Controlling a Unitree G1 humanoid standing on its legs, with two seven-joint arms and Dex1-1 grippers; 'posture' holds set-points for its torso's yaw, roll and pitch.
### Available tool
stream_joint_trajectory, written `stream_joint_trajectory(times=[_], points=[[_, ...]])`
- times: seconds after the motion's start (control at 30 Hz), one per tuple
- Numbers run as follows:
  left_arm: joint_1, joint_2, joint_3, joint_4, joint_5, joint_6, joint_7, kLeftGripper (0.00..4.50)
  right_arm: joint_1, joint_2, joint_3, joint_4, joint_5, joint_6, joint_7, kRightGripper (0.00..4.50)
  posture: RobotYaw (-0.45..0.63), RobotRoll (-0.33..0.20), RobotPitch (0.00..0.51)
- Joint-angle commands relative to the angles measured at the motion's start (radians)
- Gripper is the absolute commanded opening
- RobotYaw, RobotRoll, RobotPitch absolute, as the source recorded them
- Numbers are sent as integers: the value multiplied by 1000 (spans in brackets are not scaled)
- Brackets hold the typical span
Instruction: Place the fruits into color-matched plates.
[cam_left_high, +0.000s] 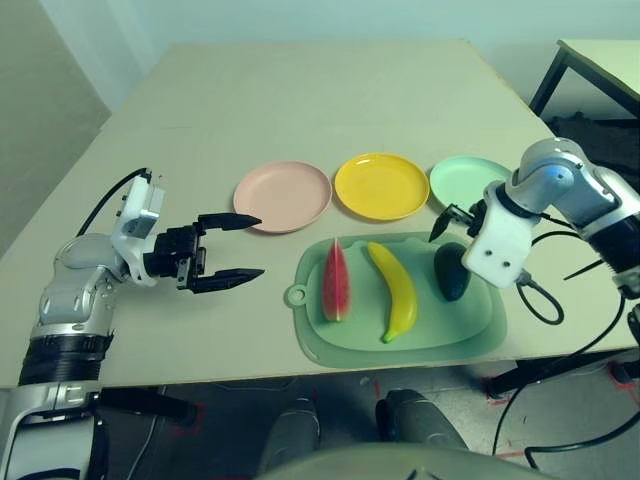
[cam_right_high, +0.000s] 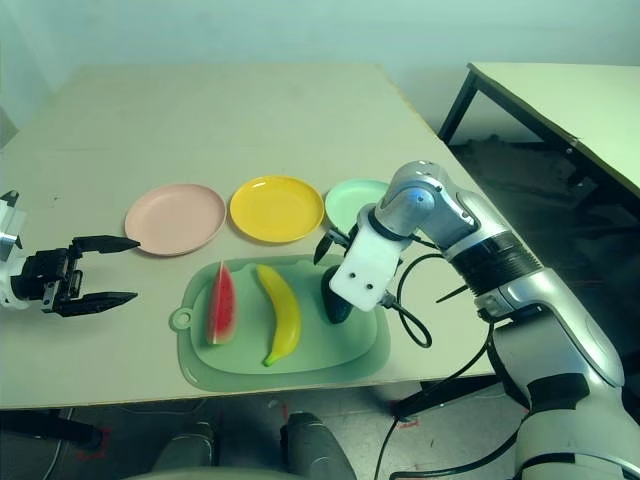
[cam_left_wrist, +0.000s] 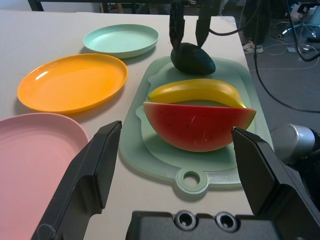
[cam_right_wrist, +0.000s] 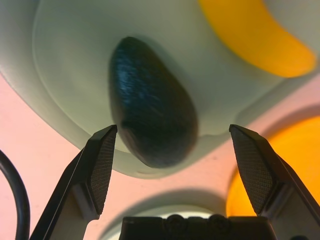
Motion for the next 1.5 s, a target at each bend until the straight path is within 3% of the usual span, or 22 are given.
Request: stream_joint_trajectory(times=[0.03, 0.6, 0.7, 0.77, 1.07, 1.33, 1.5], points=[[-21, 10, -7, 8, 12, -3, -7, 4462, 16, 15, 16, 17, -14, -12, 2, 4500, -70, 0, 69], [-32, 1, -18, -6, 10, 9, -2, 4462, 45, 58, 12, 66, -95, 30, -40, 4500, -74, 0, 71], [-26, 0, -20, -10, 9, 11, -4, 4500, 49, 54, 11, 63, -93, 42, -31, 3892, -74, 0, 71], [-24, 2, -22, -11, 9, 12, -8, 4500, 51, 51, 10, 59, -88, 50, -23, 3258, -74, 0, 72], [-39, 11, -32, 17, 23, -3, -39, 4500, 35, 44, 4, 61, -74, 46, 1, 3246, -79, 0, 71], [-31, -7, -42, 52, 46, -30, -31, 4500, -137, 102, -41, 173, -45, 122, -18, 3246, -90, 0, 69], [-22, -14, -41, 47, 50, -38, -20, 4500, -272, 155, 2, 491, -241, 78, -248, 3246, -76, 0, 62]])
